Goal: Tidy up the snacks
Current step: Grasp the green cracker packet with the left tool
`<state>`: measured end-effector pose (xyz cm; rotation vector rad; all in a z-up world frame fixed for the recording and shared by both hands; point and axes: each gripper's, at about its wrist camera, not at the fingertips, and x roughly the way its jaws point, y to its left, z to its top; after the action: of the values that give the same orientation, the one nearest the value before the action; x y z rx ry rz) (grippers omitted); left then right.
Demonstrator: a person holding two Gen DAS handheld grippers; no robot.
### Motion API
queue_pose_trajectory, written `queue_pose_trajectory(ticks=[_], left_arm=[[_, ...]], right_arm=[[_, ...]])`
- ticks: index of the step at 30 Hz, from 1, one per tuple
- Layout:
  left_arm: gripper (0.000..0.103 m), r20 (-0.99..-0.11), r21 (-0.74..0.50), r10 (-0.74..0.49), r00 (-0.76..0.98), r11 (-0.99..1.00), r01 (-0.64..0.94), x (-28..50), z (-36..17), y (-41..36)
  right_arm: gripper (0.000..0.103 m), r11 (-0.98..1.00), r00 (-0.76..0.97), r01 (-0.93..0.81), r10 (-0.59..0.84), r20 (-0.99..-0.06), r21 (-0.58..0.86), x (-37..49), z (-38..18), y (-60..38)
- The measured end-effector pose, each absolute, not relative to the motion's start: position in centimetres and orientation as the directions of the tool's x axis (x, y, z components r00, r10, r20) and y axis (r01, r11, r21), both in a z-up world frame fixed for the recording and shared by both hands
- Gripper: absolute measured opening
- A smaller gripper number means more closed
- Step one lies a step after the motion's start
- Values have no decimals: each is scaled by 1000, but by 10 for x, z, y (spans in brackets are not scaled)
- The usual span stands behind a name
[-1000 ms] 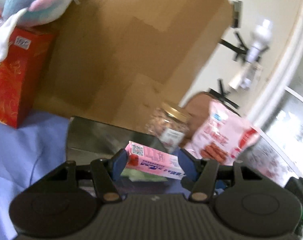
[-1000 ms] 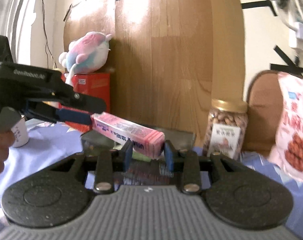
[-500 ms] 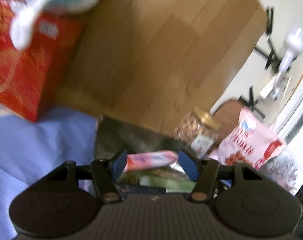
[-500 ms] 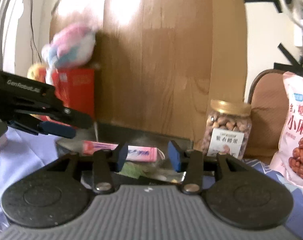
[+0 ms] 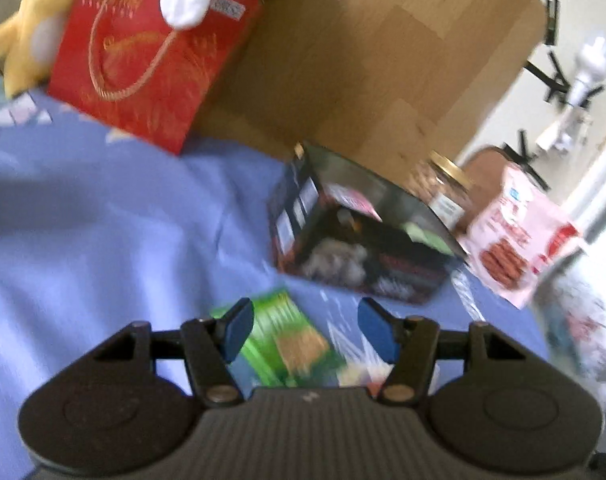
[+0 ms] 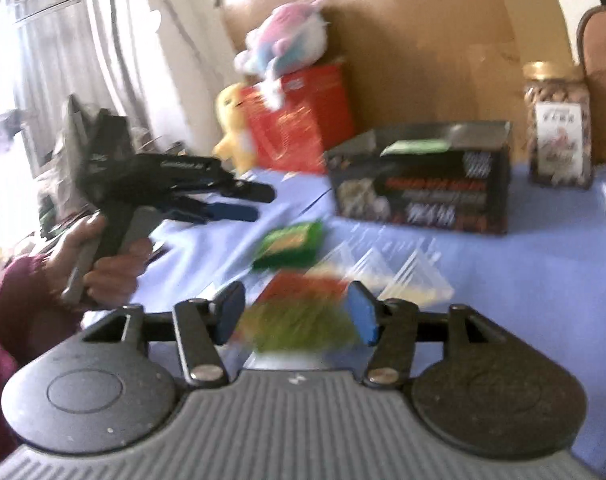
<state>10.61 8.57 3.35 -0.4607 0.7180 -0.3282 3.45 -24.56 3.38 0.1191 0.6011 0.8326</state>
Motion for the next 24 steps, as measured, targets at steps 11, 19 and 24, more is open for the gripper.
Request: queue_pose_trajectory(ticks=[11, 19, 24], left_arm=[[62, -576, -449, -346, 741, 891, 67, 111, 31, 89], [63, -610, -447, -341, 715, 893, 44, 150, 12, 86], [61, -610, -444, -368, 701, 892, 83, 155, 5, 77]], right_arm=[[63, 905, 782, -383, 424, -458, 184, 34, 40, -243], [63, 742, 616, -640, 651, -444, 201, 14, 53, -194], [62, 640, 439, -710, 730, -524, 295, 21, 29, -157]])
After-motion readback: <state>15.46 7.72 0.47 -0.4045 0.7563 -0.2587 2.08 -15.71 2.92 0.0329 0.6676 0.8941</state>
